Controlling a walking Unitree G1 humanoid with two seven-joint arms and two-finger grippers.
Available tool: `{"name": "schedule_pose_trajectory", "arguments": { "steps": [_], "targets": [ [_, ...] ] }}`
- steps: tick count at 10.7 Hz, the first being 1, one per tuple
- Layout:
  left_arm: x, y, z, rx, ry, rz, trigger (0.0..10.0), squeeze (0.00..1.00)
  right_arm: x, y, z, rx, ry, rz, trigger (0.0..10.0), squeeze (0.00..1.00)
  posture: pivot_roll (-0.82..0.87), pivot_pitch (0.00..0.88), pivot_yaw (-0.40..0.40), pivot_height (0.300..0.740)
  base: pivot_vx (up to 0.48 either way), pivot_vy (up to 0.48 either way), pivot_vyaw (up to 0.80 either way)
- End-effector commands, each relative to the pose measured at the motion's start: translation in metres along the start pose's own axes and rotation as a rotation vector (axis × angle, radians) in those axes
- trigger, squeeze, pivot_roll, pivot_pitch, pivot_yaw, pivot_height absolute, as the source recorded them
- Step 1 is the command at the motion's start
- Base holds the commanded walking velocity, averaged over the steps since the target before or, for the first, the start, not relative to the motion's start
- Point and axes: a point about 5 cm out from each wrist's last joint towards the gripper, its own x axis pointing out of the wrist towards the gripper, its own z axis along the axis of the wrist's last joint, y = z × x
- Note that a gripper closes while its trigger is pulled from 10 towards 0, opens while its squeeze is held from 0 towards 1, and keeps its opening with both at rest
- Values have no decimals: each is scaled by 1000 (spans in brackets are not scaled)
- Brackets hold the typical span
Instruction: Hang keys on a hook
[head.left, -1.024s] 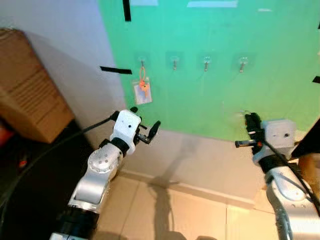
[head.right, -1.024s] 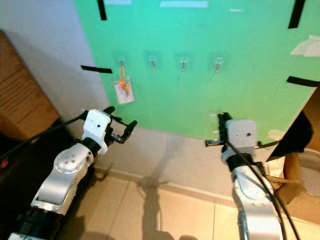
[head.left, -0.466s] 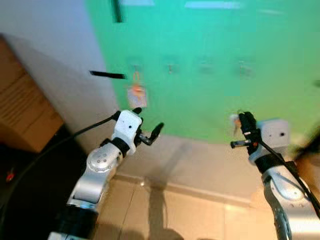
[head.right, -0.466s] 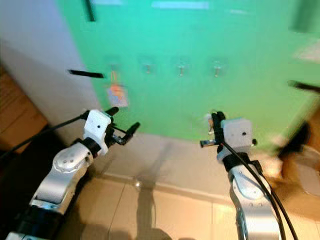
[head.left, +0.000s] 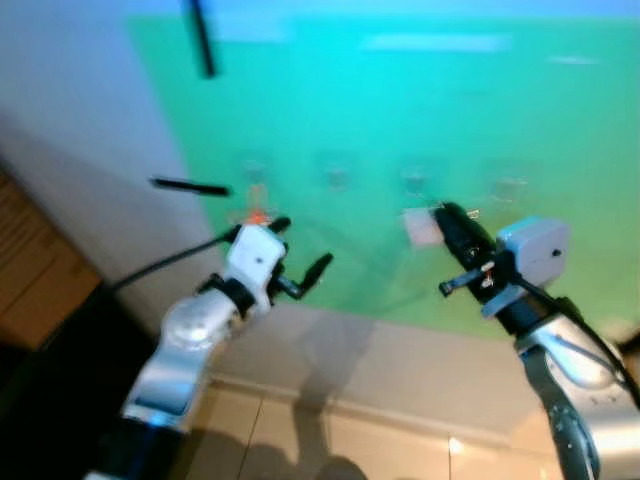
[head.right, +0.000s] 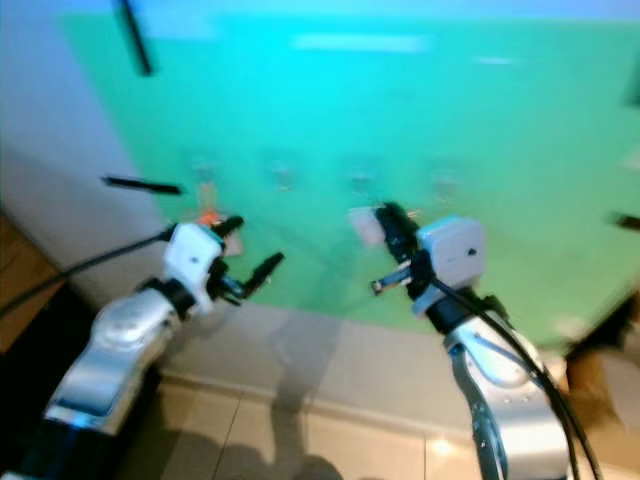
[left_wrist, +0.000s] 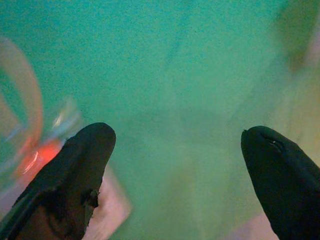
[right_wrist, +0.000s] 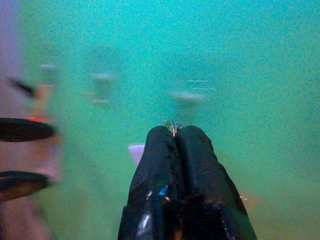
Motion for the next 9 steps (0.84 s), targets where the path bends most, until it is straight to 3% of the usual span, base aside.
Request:
{"name": "schedule_pose_trajectory", "arguments": {
  "steps": [1,4,7,9],
  "targets": [
    [-3,-1,2,-1,-12,-27,10000,243,-2,4,9,8,-24,66,10000,0,-158,0,75,740,0,0,0],
    [-8,-3,8,11,-24,-127,10000,247,-5,8,16,4,-22,194,10000,0,-160,0,78,740,0,0,0],
    [-15,-4,6,1,10,-203,10000,251,17,12,24,-16,-40,231,10000,0,-156,0,82,740,0,0,0],
    [-20,1,2,37,37,-211,10000,251,34,12,23,-20,-35,219,10000,0,-143,0,77,740,0,0,0]
  ]
}}
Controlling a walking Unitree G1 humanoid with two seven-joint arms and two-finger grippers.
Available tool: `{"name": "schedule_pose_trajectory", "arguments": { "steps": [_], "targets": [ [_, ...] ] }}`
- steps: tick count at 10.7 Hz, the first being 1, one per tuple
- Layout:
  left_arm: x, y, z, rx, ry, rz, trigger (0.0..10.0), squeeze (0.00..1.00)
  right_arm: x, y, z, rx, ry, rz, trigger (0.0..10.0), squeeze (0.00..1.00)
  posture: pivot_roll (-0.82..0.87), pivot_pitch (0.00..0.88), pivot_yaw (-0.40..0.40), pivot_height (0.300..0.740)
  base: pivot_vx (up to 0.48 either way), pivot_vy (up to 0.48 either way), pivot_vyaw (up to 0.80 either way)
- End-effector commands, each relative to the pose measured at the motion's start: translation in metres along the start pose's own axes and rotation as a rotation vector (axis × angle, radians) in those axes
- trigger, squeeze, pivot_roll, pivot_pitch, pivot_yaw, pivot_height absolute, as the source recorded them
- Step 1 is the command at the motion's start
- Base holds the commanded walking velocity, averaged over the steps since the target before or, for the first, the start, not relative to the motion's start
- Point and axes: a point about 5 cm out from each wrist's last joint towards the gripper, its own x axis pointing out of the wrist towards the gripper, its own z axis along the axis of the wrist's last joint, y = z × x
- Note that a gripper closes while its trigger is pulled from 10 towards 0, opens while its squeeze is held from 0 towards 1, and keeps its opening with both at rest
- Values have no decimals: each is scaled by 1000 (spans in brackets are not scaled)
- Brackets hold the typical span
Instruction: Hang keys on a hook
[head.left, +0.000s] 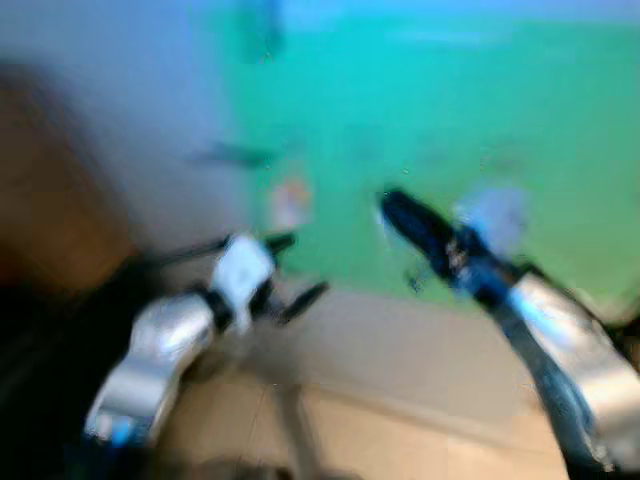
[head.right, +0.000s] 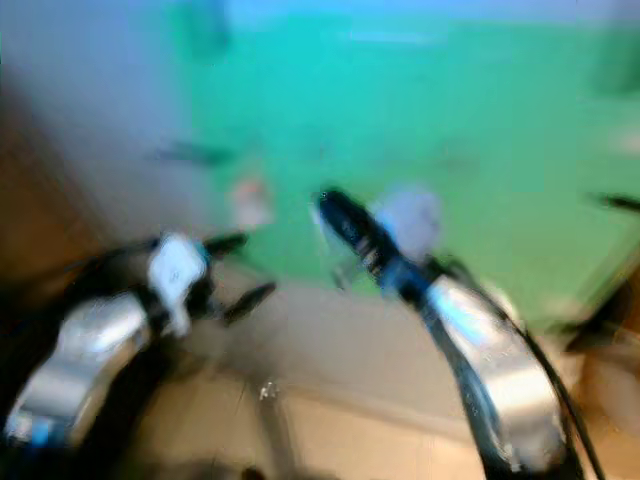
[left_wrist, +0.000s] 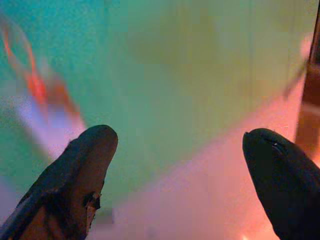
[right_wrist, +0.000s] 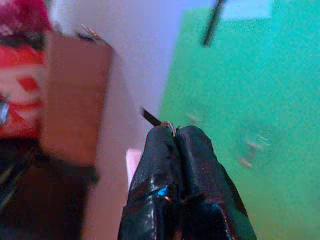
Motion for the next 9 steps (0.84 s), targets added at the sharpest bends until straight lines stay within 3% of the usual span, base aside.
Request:
{"name": "schedule_pose_trajectory", "arguments": {
  "steps": [1,2,5,9],
  "targets": [
    [4,12,11,56,-8,61,10000,243,0,-2,-3,10,16,-35,10000,0,-143,0,77,740,0,0,0],
    [7,17,9,57,16,152,10000,231,-5,-9,-9,59,29,-167,10000,0,-137,0,68,740,0,0,0],
    [17,13,13,13,-20,241,10000,224,-24,-19,-28,180,66,-427,10000,0,-146,0,86,740,0,0,0],
    [25,13,19,-13,-53,210,10000,255,-18,-23,-24,146,61,-449,10000,0,-155,0,98,740,0,0,0]
  ]
}}
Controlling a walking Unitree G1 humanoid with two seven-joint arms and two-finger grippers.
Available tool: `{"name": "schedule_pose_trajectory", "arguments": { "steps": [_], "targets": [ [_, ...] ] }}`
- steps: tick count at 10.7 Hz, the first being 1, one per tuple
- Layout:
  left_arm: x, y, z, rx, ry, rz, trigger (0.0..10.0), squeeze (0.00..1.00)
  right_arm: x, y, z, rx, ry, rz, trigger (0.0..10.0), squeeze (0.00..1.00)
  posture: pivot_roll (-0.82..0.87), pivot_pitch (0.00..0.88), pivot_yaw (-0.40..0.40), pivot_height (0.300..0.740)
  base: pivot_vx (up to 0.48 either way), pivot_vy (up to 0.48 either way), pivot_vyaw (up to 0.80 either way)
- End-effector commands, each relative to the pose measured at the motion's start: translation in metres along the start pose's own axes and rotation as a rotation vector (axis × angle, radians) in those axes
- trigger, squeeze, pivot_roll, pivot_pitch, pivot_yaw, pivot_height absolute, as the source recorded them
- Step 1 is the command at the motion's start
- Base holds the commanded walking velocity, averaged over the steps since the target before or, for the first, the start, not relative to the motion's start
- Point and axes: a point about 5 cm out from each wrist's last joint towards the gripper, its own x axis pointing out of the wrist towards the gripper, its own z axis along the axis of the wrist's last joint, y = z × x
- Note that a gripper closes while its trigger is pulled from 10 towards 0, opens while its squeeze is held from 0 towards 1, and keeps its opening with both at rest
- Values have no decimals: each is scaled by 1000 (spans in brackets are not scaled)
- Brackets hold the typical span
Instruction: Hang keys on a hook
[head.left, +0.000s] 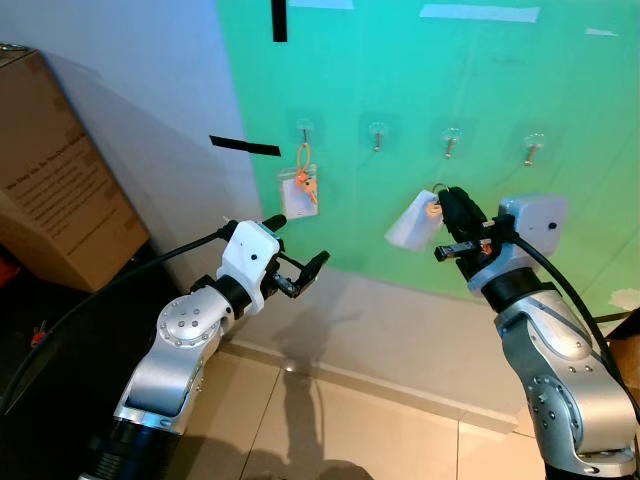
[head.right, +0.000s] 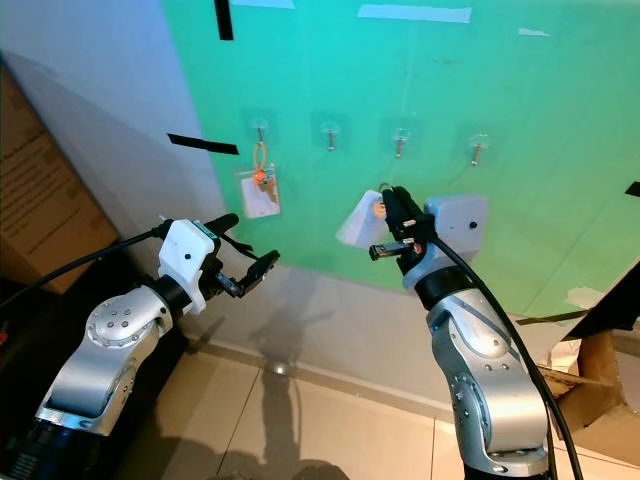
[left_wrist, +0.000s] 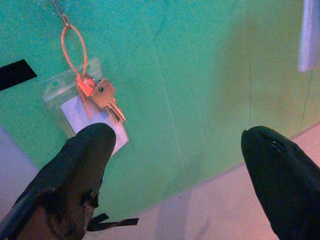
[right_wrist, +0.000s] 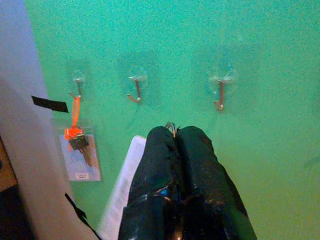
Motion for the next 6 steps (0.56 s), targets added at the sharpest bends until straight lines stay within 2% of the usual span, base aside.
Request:
{"name": "schedule_pose_trajectory", "arguments": {
  "steps": [1,3,4,6],
  "targets": [
    [0,1,-1,-8,7,-22,10000,235,9,5,6,1,-14,39,10000,0,-152,0,94,740,0,0,0],
    [-2,1,1,26,13,-99,10000,239,28,11,9,-10,-17,100,10000,0,-142,0,87,740,0,0,0],
    [-4,1,4,29,3,-150,10000,243,44,14,11,-10,-11,128,10000,0,-128,0,85,740,0,0,0],
    [-13,-1,7,-8,-2,-200,10000,239,73,23,5,-1,48,213,10000,0,-104,0,90,740,0,0,0]
  ]
}}
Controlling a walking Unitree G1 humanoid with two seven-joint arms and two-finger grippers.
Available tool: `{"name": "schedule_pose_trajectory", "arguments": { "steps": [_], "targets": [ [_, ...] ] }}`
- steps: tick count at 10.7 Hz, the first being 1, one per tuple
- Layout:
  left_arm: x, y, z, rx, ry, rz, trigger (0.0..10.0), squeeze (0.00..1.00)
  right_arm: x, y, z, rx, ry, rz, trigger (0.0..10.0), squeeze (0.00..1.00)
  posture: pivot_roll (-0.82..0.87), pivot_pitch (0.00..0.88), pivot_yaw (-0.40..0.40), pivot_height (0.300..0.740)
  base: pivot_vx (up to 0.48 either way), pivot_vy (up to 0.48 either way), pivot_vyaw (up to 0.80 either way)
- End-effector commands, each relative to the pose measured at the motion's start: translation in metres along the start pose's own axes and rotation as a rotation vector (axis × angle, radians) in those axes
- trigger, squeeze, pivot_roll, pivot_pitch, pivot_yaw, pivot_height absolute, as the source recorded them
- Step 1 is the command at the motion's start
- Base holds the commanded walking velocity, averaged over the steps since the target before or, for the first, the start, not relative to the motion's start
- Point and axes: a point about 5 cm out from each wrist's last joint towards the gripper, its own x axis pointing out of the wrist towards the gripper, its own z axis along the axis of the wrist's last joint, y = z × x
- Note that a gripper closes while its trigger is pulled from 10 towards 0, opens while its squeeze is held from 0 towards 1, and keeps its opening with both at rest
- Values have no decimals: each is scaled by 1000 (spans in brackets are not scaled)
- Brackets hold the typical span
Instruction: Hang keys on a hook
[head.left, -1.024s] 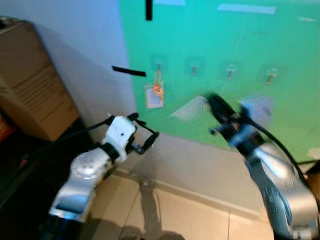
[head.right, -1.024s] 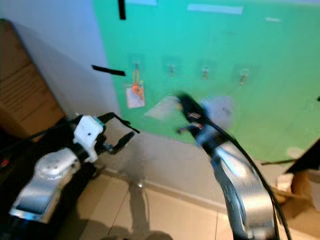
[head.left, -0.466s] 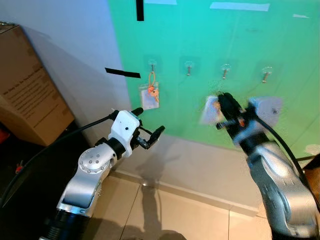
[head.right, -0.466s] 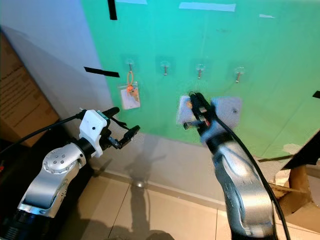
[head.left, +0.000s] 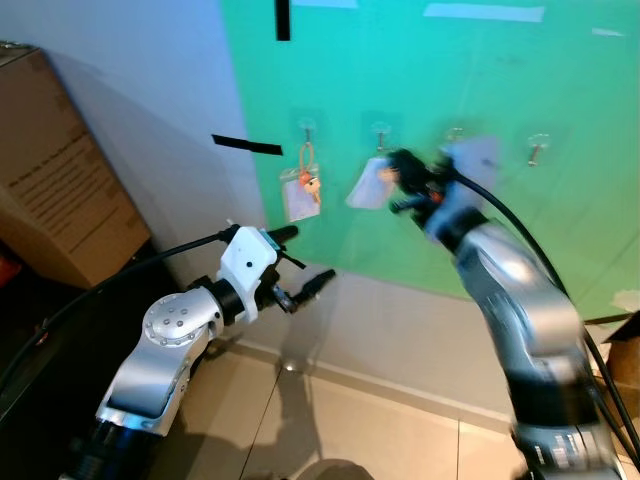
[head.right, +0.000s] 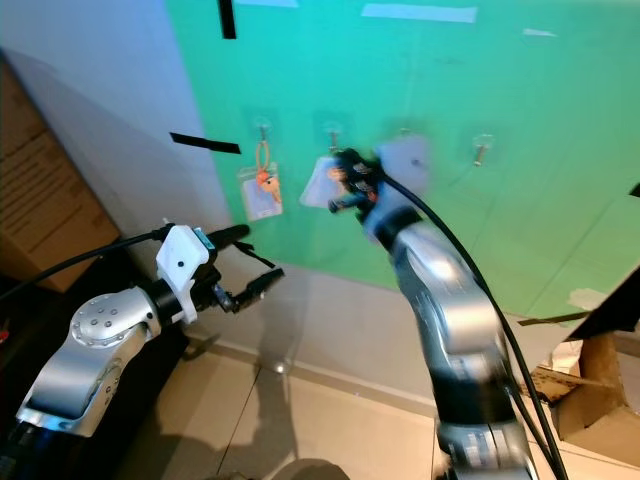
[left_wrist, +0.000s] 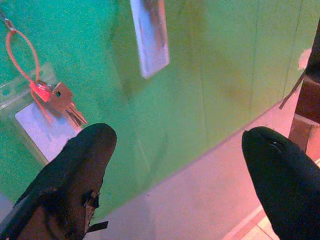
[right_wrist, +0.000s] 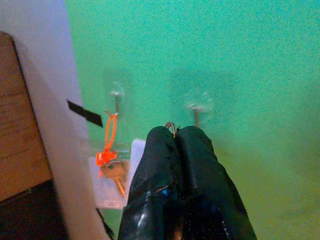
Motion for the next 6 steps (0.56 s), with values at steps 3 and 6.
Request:
{"name": "schedule_pose_trajectory", "arguments": {
  "steps": [3,6],
  "targets": [
    [-8,1,-1,3,18,-12,10000,243,19,-2,8,5,-38,-25,10000,0,-87,0,84,740,0,0,0],
    [-7,0,0,-7,19,-22,10000,247,26,-7,10,22,-57,-42,10000,0,-96,0,93,740,0,0,0]
  ]
}}
